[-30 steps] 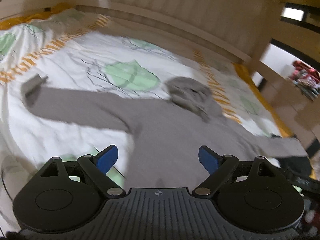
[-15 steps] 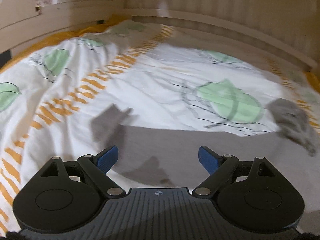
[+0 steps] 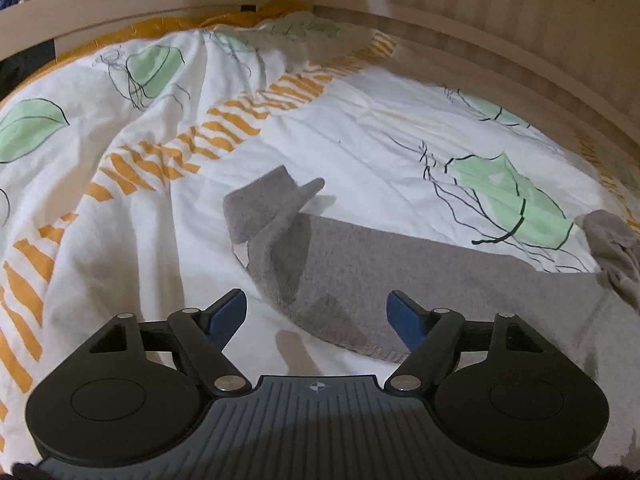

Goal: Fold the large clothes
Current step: 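Move the left gripper to the sweater sleeve cuff and grasp it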

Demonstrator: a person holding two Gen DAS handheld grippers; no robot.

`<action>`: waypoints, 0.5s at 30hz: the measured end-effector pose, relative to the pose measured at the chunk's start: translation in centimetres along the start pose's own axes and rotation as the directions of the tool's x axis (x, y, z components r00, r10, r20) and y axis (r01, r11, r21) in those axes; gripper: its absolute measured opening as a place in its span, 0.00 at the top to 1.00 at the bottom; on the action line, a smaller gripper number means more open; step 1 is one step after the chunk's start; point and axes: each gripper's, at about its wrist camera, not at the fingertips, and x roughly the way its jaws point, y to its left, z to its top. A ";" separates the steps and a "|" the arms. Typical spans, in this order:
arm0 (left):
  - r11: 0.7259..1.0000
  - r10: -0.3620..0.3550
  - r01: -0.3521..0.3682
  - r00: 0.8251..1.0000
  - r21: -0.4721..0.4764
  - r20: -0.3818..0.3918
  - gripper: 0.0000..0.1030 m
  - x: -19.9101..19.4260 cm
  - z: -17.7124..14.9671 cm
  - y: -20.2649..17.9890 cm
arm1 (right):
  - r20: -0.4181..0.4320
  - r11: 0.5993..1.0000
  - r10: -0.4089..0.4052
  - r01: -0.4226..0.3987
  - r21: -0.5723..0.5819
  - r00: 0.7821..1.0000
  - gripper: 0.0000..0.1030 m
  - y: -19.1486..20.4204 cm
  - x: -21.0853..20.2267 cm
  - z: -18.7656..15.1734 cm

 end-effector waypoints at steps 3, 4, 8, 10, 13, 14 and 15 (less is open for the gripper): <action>1.000 -0.004 0.004 1.000 0.008 -0.005 0.26 0.9 0.6 0.1 | -0.004 1.000 -0.004 0.004 -0.002 1.000 0.14 0.1 0.3 -0.3; 1.000 -0.005 0.005 1.000 0.015 -0.003 0.26 1.3 0.9 0.1 | -0.006 1.000 -0.005 0.005 -0.002 1.000 0.14 0.0 0.4 -0.4; 0.999 0.019 -0.019 1.000 0.026 -0.008 0.26 3.2 2.4 0.2 | -0.012 1.000 -0.003 0.003 0.005 1.000 0.13 0.0 0.6 -0.3; 0.999 0.049 -0.049 0.999 0.009 -0.023 0.26 4.4 3.0 1.0 | -0.014 1.000 -0.002 0.002 0.008 1.000 0.13 -0.1 0.6 -0.3; 0.989 0.130 -0.134 0.989 -0.059 -0.073 0.31 5.5 3.3 3.4 | -0.019 1.000 -0.003 0.003 0.014 1.000 0.13 0.0 0.6 -0.2; 0.981 0.144 -0.153 0.986 -0.116 -0.081 0.32 5.5 3.2 4.8 | -0.022 1.000 -0.001 0.001 0.018 1.000 0.13 -0.1 0.6 -0.1; 0.973 0.146 -0.159 0.986 -0.165 -0.084 0.32 5.2 3.1 5.8 | -0.024 1.000 0.001 0.000 0.023 1.000 0.13 -0.1 0.6 0.0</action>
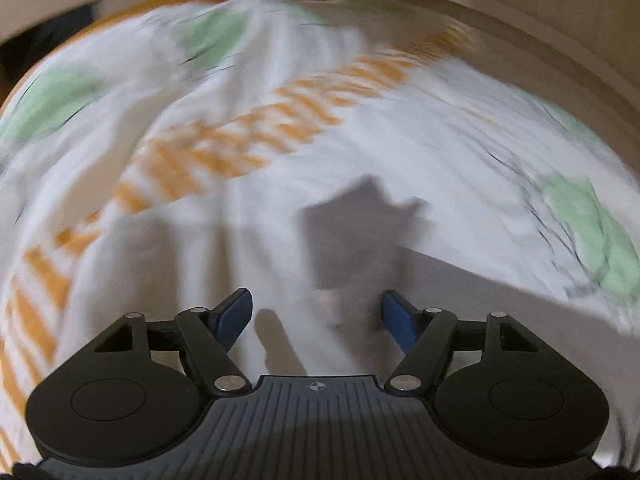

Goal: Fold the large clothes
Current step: 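Move the left gripper to the sweater sleeve cuff and grasp it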

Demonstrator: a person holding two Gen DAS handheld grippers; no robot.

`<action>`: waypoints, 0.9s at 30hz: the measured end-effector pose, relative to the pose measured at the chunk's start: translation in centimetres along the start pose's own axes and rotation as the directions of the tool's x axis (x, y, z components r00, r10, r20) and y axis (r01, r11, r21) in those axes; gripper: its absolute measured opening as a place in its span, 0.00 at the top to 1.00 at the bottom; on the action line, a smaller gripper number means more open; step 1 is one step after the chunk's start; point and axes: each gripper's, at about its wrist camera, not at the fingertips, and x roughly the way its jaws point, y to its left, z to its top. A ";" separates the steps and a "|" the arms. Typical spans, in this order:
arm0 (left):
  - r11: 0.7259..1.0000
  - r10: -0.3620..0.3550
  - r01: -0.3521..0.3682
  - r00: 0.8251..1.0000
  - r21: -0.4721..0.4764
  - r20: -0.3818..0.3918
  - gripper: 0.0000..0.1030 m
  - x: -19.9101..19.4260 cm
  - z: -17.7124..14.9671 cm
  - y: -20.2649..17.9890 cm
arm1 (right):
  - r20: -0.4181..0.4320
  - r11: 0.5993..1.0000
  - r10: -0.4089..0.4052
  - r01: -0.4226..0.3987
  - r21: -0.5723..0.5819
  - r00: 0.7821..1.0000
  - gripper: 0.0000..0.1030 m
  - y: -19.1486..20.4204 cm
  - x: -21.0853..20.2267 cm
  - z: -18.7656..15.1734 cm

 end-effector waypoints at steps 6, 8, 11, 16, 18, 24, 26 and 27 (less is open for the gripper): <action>0.993 -0.004 0.004 1.000 -0.115 -0.001 0.32 -1.3 0.7 3.4 | -0.014 0.998 0.039 -0.039 0.057 0.999 0.13 -0.2 -0.5 0.6; 0.995 0.009 -0.009 1.000 -0.103 0.002 0.32 -1.5 0.9 3.2 | -0.010 0.996 0.056 -0.055 0.068 0.998 0.13 -0.1 -0.8 0.9; 0.991 -0.004 0.004 1.000 -0.131 0.002 0.32 -1.5 1.4 3.4 | 0.007 0.996 0.069 -0.070 0.064 0.998 0.13 0.4 -1.5 1.5; 0.993 -0.035 0.034 0.999 -0.116 -0.005 0.32 -0.8 2.2 2.7 | 0.028 0.995 0.090 -0.092 0.051 0.996 0.13 0.9 -2.2 2.9; 0.997 -0.059 0.059 0.998 -0.059 0.003 0.32 -0.9 2.4 1.6 | 0.026 0.994 0.098 -0.099 0.043 0.995 0.13 0.9 -2.1 3.3; 0.983 -0.114 0.109 0.993 0.151 0.025 0.32 -0.7 2.2 -3.5 | 0.024 0.995 0.099 -0.100 0.005 0.995 0.13 1.4 -1.7 4.4; 0.972 -0.088 0.083 0.996 0.220 0.014 0.32 0.2 2.1 -5.0 | 0.023 0.995 0.102 -0.102 -0.002 0.995 0.13 1.6 -1.8 4.4; 0.967 -0.055 0.051 0.998 0.251 0.007 0.33 0.9 2.0 -5.8 | 0.021 0.995 0.103 -0.103 -0.006 0.994 0.13 1.6 -1.9 4.4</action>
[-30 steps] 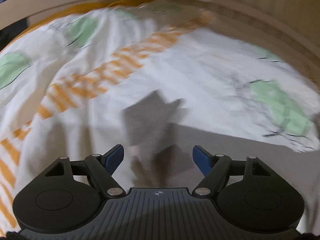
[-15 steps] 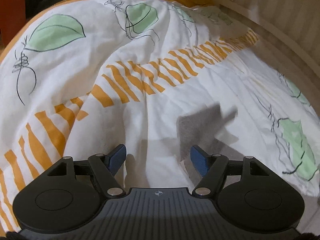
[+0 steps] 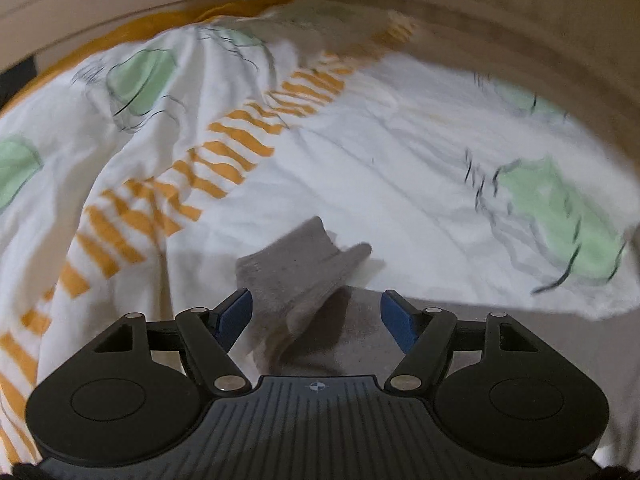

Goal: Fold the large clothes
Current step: 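Move the left gripper to the sweater sleeve cuff and grasp it, then lift the held sleeve across the sweater body and open the left gripper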

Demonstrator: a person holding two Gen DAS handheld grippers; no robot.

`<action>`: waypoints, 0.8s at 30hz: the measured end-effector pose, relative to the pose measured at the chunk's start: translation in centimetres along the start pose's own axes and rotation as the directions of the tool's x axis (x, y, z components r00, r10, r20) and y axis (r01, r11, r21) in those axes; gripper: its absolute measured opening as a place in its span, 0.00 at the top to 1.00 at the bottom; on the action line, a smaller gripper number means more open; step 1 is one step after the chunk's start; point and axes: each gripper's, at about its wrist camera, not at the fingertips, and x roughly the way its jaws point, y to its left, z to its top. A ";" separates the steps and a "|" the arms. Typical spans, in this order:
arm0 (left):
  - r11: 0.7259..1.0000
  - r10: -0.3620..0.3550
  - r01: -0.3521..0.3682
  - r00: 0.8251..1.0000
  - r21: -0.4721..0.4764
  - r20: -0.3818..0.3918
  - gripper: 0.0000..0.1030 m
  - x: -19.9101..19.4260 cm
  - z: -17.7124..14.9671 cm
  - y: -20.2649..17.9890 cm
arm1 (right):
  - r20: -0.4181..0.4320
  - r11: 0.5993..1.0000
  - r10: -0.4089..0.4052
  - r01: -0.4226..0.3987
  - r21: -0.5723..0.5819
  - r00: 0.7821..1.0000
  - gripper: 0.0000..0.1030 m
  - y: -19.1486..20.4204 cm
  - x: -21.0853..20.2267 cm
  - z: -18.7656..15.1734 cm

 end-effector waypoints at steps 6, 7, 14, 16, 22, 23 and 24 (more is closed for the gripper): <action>0.997 0.076 -0.077 0.997 -0.015 -0.029 0.93 2.6 0.0 0.6 | -0.017 1.000 0.006 -0.006 0.001 1.000 0.13 -0.2 -0.2 -0.3; 0.997 0.056 -0.057 0.998 -0.060 -0.014 0.93 2.3 0.0 1.3 | -0.020 1.000 0.007 -0.007 0.002 1.000 0.13 -0.3 -0.2 -0.3; 0.977 -0.106 0.126 0.987 -0.172 0.120 0.94 -3.4 1.4 1.8 | -0.025 1.000 0.006 -0.006 0.014 1.000 0.13 -1.1 -0.3 -0.6; 0.969 -0.161 0.188 0.973 -0.161 0.162 0.94 -5.6 2.0 1.1 | -0.027 1.000 0.003 -0.002 0.021 1.000 0.13 -1.5 -0.5 -0.8; 0.920 -0.356 0.386 0.899 -0.075 0.256 0.94 -11.8 3.4 -4.6 | -0.042 0.998 -0.006 0.009 0.057 0.999 0.13 -3.1 -1.2 -1.8; 0.906 -0.392 0.419 0.881 -0.052 0.264 0.94 -12.9 3.6 -6.1 | -0.045 0.998 -0.005 0.008 0.067 0.999 0.13 -3.5 -1.4 -1.9; 0.892 -0.426 0.450 0.864 -0.034 0.269 0.94 -13.7 3.5 -7.4 | -0.046 0.997 -0.004 0.007 0.073 0.999 0.13 -3.8 -1.6 -2.0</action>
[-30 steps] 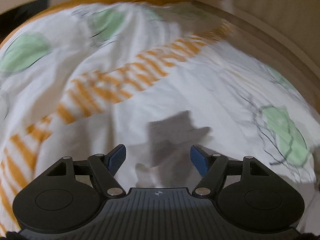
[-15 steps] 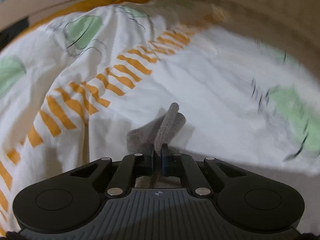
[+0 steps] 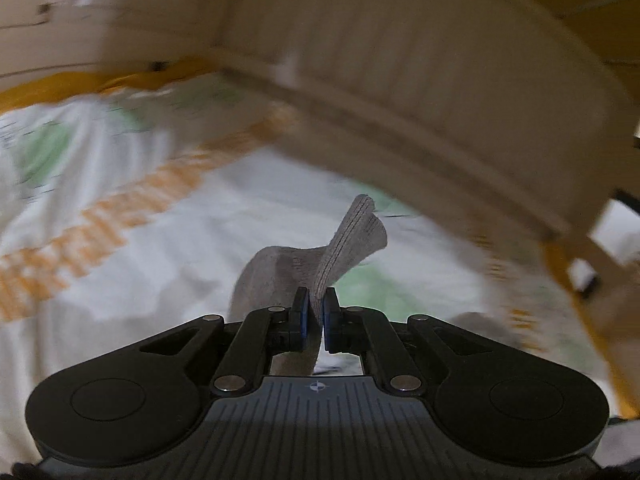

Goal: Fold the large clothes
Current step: 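Lift the held sleeve across the sweater body and open the left gripper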

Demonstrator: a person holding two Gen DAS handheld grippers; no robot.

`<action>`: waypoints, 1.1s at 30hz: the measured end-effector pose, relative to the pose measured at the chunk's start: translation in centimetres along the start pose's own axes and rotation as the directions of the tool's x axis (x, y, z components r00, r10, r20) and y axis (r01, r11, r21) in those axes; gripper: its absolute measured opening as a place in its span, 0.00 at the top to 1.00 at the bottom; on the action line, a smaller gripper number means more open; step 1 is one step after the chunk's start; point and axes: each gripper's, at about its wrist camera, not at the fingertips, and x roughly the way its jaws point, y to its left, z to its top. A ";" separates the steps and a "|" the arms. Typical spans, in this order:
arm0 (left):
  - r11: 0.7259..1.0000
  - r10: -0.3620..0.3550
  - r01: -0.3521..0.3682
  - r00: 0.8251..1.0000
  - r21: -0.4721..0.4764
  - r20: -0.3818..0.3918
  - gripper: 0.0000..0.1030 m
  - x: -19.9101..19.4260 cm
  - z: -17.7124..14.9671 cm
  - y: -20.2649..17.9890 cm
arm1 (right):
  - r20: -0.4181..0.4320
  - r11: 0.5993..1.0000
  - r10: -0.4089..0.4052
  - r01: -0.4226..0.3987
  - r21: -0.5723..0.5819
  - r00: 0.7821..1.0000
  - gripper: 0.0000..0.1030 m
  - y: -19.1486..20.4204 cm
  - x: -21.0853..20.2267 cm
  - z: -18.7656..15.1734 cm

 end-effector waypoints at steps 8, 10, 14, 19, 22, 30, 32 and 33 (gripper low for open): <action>0.965 -0.254 0.258 0.964 0.053 -0.078 0.93 2.1 -4.3 -11.3 | 0.013 0.999 -0.015 0.015 0.037 1.000 0.13 -2.6 -2.3 -0.5; 0.952 -0.299 0.304 0.946 0.025 -0.126 0.93 3.5 -6.4 -13.2 | 0.015 0.999 -0.023 0.022 0.045 1.000 0.13 -3.1 -2.7 -0.6; 0.940 -0.331 0.341 0.921 0.012 -0.205 0.93 6.6 -10.6 -16.3 | 0.019 0.997 -0.037 0.036 0.063 0.999 0.13 -4.1 -3.3 -0.7; 0.941 -0.316 0.338 0.904 0.028 -0.289 0.81 8.0 -13.9 -17.3 | 0.014 0.996 -0.049 0.048 0.072 0.999 0.13 -4.9 -3.5 -0.7; 0.930 -0.348 0.367 0.894 0.017 -0.282 0.74 7.2 -14.4 -17.0 | 0.014 0.996 -0.056 0.055 0.070 0.998 0.13 -5.2 -3.4 -0.6; 0.973 -0.145 0.181 0.962 0.141 -0.232 0.60 3.6 -16.5 -12.6 | 0.027 0.997 -0.023 0.021 0.078 0.999 0.13 -5.0 -2.3 0.6; 0.980 -0.063 0.104 0.969 0.167 -0.237 0.60 3.8 -17.8 -10.7 | 0.030 0.997 -0.007 0.005 0.078 1.000 0.13 -4.9 -1.6 1.1; 0.983 -0.033 0.077 0.969 0.169 -0.247 0.60 3.9 -18.3 -9.8 | 0.031 0.997 0.002 -0.005 0.079 1.000 0.13 -4.8 -1.1 1.4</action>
